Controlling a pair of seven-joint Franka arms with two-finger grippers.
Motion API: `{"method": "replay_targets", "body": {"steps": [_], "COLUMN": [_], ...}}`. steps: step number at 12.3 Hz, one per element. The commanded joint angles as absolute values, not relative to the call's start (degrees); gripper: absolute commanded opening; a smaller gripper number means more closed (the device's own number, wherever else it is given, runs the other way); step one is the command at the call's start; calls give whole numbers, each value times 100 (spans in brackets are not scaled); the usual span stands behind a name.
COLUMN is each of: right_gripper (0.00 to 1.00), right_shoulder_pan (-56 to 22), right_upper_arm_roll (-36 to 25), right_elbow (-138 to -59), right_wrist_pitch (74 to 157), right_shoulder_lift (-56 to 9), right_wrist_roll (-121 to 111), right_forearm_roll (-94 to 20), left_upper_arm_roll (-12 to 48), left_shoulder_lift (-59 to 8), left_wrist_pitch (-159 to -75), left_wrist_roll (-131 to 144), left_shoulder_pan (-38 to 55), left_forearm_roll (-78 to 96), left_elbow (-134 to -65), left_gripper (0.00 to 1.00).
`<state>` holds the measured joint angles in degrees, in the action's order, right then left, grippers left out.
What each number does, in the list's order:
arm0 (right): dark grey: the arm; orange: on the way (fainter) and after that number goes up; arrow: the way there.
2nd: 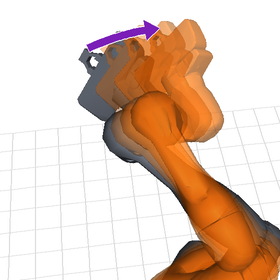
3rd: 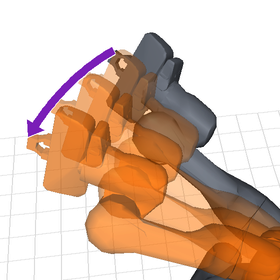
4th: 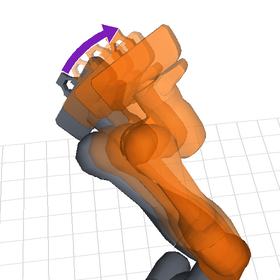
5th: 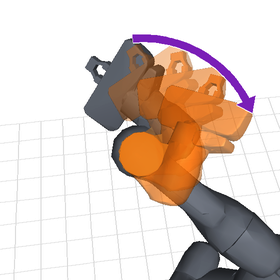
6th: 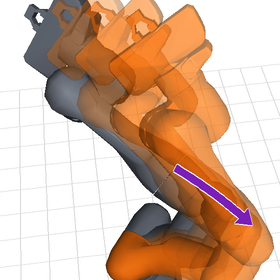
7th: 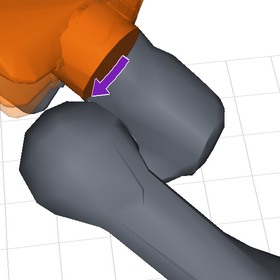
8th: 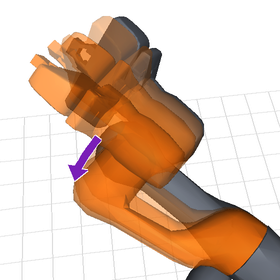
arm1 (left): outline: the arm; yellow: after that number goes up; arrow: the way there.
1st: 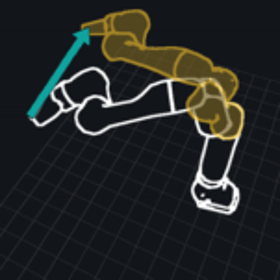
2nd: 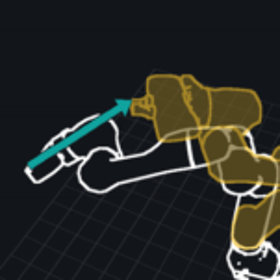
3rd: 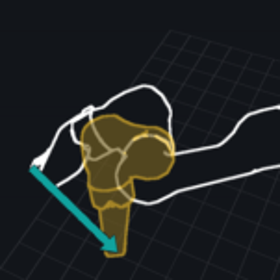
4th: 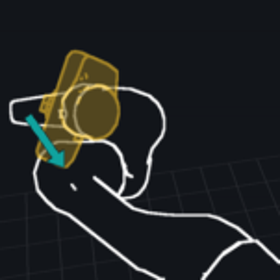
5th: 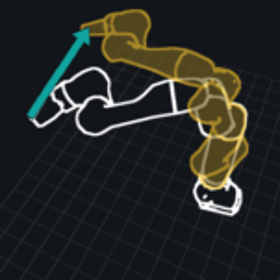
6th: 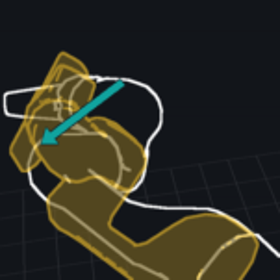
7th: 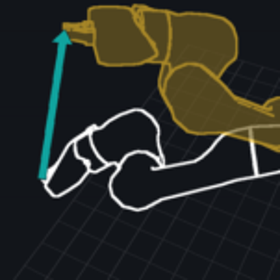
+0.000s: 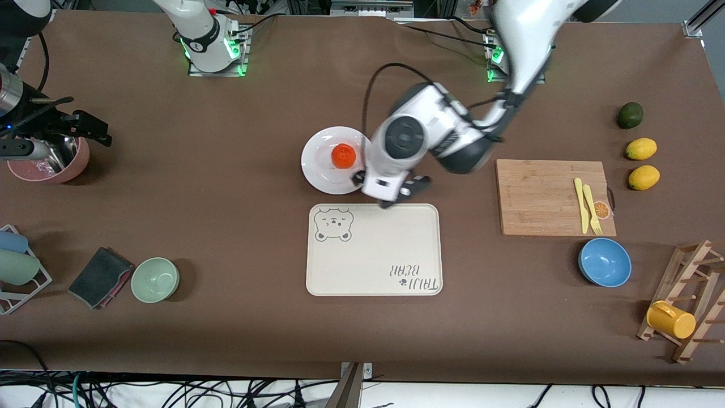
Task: Place orange and plate with both arms
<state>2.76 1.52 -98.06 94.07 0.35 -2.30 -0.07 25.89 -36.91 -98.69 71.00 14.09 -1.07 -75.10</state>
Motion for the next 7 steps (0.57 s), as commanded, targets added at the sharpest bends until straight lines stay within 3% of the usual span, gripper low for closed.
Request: {"method": "replay_targets", "body": {"steps": [1,7], "right_gripper": [100,100], "right_shoulder_pan": [299,299], "right_upper_arm_roll": [176,167], "right_elbow": [-9677,-9677], "right_wrist_pitch": [9290,9281], "right_shoulder_lift": [9,9], "right_wrist_roll": [-167,-158], "right_forearm_roll": [-88,-97], "left_upper_arm_roll": [2663,2646], "left_shoulder_lift": [-3385,-3305], "left_wrist_pitch": [-9047,-8657], "left_wrist_roll": [6000,3168], "left_shoulder_pan": [417,-1535], "left_forearm_roll": [-132,-668], "left_elbow": [-7611,-7629], "left_gripper": [100,100]}}
